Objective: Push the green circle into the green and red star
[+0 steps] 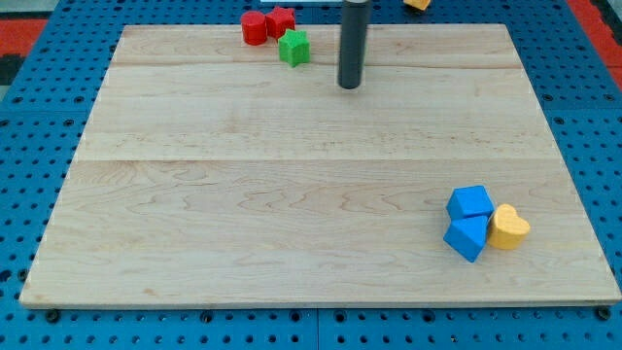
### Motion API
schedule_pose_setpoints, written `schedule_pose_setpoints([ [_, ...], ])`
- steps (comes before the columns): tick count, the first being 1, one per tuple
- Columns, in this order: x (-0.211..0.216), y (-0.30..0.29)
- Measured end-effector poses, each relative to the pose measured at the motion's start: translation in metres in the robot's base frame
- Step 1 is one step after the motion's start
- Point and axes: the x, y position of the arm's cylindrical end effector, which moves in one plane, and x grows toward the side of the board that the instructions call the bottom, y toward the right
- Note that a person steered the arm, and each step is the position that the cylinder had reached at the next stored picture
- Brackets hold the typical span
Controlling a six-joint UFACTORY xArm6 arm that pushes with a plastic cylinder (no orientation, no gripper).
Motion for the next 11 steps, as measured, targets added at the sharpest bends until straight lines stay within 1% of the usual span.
schedule_pose_setpoints([
  [1, -0.031, 0.013],
  [2, -0.071, 0.010],
  [3, -0.035, 0.008],
  [4, -0.032, 0.062],
  [5, -0.071, 0.048],
  [6, -0.078, 0.046],
  [7, -0.086, 0.071],
  [8, -0.118, 0.056],
  [9, -0.116, 0.033],
  [10, -0.098, -0.027],
  [11, -0.011, -0.005],
])
